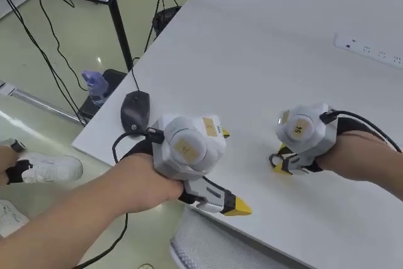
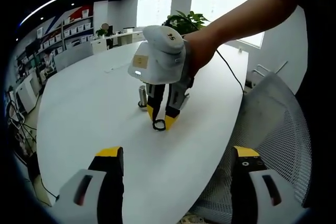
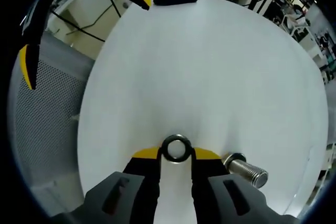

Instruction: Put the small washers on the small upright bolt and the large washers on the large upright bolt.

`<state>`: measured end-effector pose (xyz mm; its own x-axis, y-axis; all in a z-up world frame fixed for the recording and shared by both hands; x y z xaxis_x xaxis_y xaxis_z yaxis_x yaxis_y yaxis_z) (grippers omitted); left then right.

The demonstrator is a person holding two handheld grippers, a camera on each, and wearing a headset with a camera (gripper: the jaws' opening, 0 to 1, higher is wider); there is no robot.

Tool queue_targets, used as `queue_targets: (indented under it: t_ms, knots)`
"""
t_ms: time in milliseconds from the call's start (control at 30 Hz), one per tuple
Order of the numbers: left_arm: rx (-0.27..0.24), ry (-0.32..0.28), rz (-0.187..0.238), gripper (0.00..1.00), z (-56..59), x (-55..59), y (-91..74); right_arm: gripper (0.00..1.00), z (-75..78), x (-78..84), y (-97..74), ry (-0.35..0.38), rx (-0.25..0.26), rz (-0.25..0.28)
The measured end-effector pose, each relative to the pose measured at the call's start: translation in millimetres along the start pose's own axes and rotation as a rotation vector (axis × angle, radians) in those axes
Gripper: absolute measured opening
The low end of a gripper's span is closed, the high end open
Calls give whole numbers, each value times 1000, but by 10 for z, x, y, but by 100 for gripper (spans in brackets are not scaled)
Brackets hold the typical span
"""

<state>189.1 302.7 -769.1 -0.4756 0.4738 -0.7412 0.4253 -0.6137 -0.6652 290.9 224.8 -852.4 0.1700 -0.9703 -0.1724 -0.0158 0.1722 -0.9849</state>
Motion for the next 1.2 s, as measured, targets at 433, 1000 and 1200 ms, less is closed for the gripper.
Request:
queue_targets:
  t_ms: [433,1000,1200]
  knots:
    - [-13,-3,-16,81,8,28,-68,21,31,42,-41,33,-12,10]
    - [-21,11,-19,81,27,-5,-55,21,23,137,-643,78,-14,25]
    - [-16,20,-21,81,50,-45,-22,21,120,227,-800,93,3,23]
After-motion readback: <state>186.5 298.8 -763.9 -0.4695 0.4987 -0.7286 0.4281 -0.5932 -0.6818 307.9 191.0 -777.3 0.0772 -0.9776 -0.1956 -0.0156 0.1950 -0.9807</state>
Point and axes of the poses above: the centre of the closed fingertips' face, and the gripper's own axes: y roughly forward along the fingers, z roughly to its right, x roughly out of its underside, the point moved 3 cm from there along -y, roughly backward along the fingers, and after that the axes turned 4 degrees about -z, right-handed, at the moved point
